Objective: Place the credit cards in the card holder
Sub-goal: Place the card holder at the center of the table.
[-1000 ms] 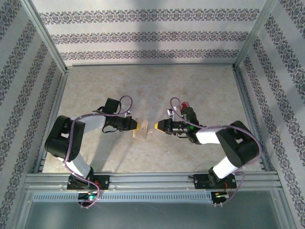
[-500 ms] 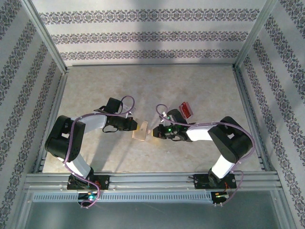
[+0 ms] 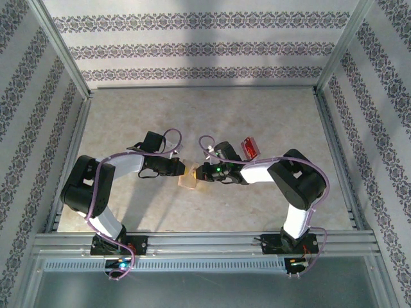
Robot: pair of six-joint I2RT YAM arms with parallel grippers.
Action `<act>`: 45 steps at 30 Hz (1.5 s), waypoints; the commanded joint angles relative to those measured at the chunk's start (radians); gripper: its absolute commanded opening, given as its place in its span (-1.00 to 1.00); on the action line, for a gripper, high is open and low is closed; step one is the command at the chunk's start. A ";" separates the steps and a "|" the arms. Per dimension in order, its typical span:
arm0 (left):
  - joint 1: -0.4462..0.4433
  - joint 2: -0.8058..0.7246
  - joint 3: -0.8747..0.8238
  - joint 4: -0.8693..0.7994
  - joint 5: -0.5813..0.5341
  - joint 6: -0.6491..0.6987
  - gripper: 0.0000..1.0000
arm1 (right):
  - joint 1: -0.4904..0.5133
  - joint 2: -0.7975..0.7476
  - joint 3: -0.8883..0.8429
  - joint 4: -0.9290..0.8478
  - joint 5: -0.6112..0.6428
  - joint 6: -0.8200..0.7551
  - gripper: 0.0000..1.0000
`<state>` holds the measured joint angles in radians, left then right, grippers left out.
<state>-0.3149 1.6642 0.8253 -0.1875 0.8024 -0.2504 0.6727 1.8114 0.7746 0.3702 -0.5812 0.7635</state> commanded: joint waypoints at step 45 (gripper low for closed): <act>-0.018 0.109 0.053 -0.086 -0.051 -0.006 -1.00 | -0.003 0.007 0.001 0.024 0.010 0.000 -0.88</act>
<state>-0.3153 1.7470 0.8860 -0.2192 0.8333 -0.2768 0.6575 1.8038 0.7555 0.3782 -0.5652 0.7628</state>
